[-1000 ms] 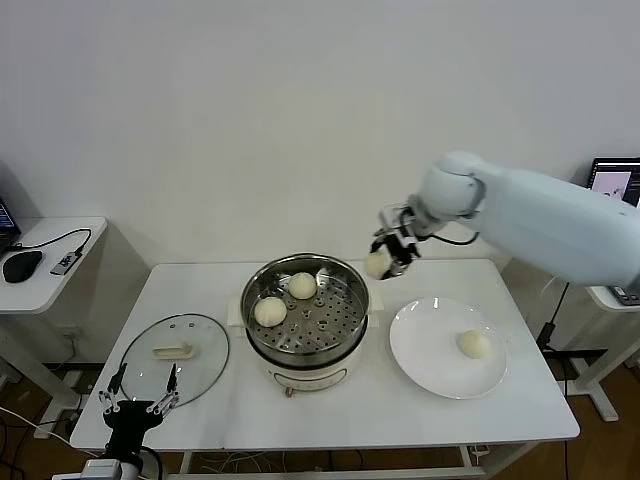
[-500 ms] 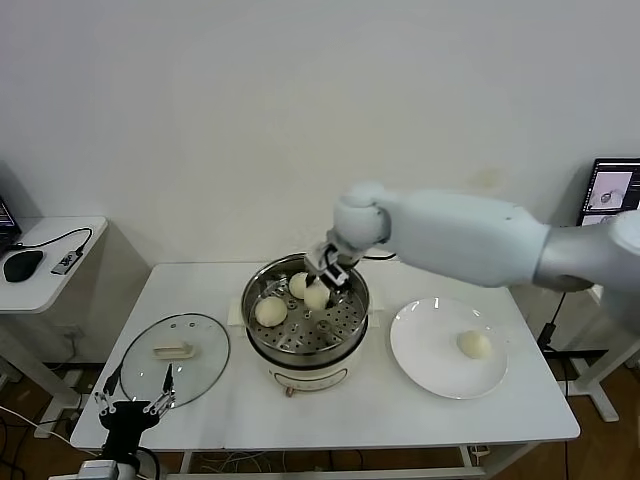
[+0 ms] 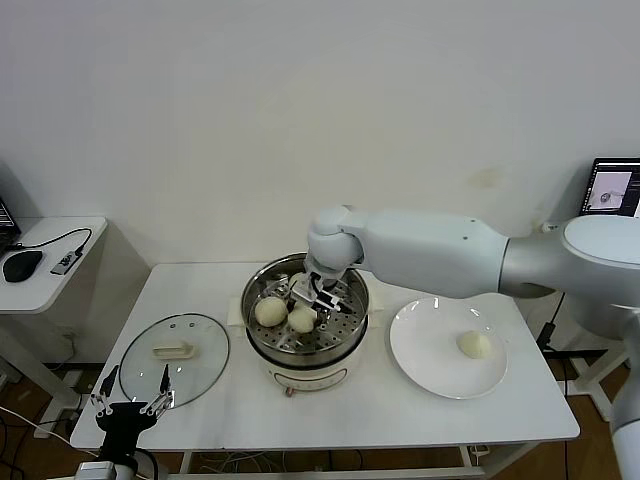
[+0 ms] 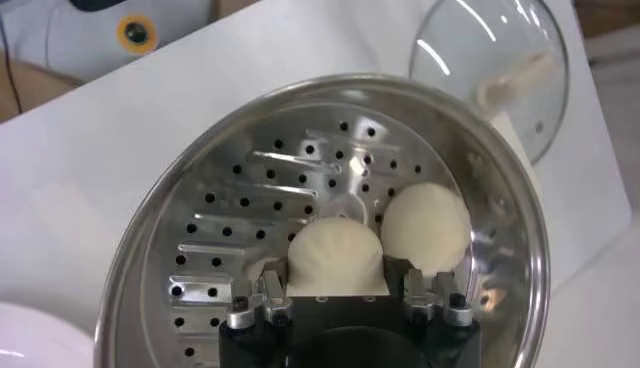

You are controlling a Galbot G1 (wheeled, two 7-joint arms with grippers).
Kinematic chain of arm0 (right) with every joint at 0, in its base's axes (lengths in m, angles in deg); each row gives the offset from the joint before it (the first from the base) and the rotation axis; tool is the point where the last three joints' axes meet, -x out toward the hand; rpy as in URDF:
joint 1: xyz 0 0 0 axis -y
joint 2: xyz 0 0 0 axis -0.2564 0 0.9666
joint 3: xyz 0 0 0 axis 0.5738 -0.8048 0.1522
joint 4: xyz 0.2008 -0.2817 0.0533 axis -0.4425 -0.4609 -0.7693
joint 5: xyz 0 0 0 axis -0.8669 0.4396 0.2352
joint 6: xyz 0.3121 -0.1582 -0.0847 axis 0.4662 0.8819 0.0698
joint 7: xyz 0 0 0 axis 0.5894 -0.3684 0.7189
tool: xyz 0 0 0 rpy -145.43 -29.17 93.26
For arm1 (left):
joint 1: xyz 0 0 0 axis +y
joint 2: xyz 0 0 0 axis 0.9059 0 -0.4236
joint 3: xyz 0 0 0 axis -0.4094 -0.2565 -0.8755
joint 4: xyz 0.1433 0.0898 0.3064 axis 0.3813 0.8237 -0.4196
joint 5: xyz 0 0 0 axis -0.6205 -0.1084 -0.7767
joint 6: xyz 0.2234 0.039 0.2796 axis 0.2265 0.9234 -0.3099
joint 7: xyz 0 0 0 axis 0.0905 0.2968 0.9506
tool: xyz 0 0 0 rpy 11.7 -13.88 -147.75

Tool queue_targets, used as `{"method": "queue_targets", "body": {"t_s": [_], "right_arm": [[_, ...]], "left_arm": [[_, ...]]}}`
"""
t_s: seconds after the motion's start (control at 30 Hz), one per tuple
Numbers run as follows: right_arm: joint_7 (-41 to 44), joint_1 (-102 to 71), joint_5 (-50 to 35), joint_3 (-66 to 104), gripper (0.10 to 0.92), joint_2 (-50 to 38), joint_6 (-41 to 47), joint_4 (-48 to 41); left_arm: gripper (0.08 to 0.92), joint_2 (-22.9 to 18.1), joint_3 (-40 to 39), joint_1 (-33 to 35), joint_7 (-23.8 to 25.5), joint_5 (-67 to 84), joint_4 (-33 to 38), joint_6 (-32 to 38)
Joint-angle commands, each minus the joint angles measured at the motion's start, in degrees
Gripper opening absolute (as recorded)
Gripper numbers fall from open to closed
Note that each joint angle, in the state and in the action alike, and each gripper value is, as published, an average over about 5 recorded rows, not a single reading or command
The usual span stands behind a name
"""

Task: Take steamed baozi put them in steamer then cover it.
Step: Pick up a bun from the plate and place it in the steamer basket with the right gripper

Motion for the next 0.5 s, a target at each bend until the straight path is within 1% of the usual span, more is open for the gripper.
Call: {"method": "queue_targets", "body": {"t_s": [0.03, 0.27, 0.37, 0.5], "right_arm": [[1.0, -0.2, 0.3, -1.1, 0.594, 1.2, -4.2, 0.4], [1.6, 0.2, 0.1, -1.3, 0.607, 1.0, -4.4, 0.3], [1.6, 0.4, 0.1, -1.2, 0.666, 0.6, -4.6, 0.3], [1.4, 1.2, -0.1, -0.4, 0.776, -0.5, -4.9, 0.4]], "left_arm": [[0.823, 0.0, 0.1, 0.0, 0.0, 0.0, 0.0, 0.0], [0.823, 0.1, -0.1, -0.2, 0.0, 0.1, -0.3, 0.1], [0.823, 0.0, -0.2, -0.3, 0.0, 0.1, -0.4, 0.1], [0.823, 0.3, 0.1, -0.2, 0.0, 0.1, -0.3, 0.1]]}}
